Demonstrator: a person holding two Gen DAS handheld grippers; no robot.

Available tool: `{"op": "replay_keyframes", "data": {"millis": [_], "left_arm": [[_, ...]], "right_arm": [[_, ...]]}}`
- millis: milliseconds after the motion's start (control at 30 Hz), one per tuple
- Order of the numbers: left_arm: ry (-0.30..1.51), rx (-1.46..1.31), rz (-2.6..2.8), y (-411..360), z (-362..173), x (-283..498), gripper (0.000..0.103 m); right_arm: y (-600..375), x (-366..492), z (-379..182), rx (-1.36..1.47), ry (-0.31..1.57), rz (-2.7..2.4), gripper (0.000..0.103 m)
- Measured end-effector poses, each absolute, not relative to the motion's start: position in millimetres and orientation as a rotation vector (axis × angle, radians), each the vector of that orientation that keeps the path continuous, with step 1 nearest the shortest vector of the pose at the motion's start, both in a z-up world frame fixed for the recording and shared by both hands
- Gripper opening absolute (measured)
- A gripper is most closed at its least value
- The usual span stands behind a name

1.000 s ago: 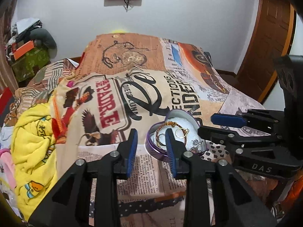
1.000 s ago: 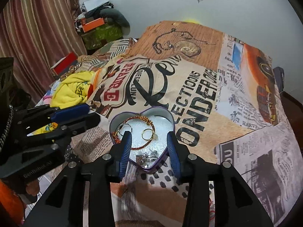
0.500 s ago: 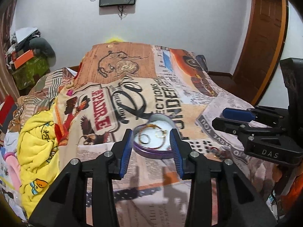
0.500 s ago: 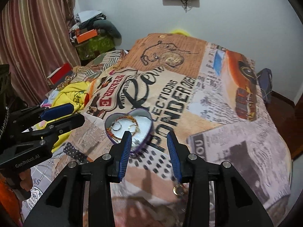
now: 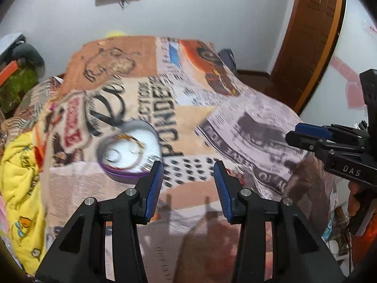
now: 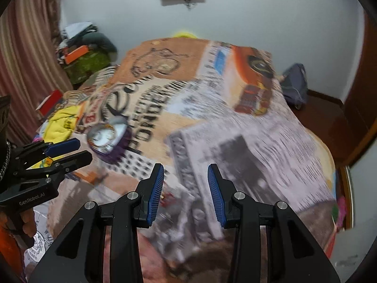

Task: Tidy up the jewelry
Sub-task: 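Move both open grippers back toward the remaining earrings and gold ring, then grasp the small gold ring with the left gripper while the right gripper grasps the red-blue earring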

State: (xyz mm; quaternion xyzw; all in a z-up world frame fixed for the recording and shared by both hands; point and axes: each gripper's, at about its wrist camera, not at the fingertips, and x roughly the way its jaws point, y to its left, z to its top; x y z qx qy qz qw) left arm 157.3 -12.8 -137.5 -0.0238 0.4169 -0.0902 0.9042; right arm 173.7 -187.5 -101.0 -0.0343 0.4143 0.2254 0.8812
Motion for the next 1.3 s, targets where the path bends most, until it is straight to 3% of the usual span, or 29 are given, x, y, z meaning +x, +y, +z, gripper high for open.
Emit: {"op": "replay_keyframes", "data": {"millis": [367,467,633,1000,1067,1133,1300], "left_arm": [[1.045,-0.032,-0.288,-52.3,-199.5,175.6,0.043],[1.051,-0.021,-0.286,-57.0,-206.9,180.9,0.038],[1.042,-0.039,-0.264,-51.9,-208.5,185.7,0.033],[1.033,-0.084,-0.227,-19.0,-206.5,178.6,0.033],[1.031,-0.079,-0.226,-19.2,-207.1,178.7,0.033],[1.028,-0.075,-0.226,-20.1,-207.3,178.8,0.033],[1.038,-0.081,-0.249,-24.8,-207.0,181.0,0.033]], "right_arm": [[-228.9,172.1,-142.3,-0.015,0.99,0.404,0.035],[-225.4,173.6,-148.2,0.0,1.012,0.426,0.035],[-201.3,176.6,-157.6,-0.013,1.035,0.51,0.035],[-152.0,186.4,-187.0,-0.1,1.082,0.646,0.035],[-153.8,185.7,-188.8,-0.081,1.065,0.646,0.029],[-154.9,185.1,-187.3,-0.081,1.064,0.65,0.008],[-159.9,182.2,-177.7,-0.045,1.054,0.646,0.008]]}}
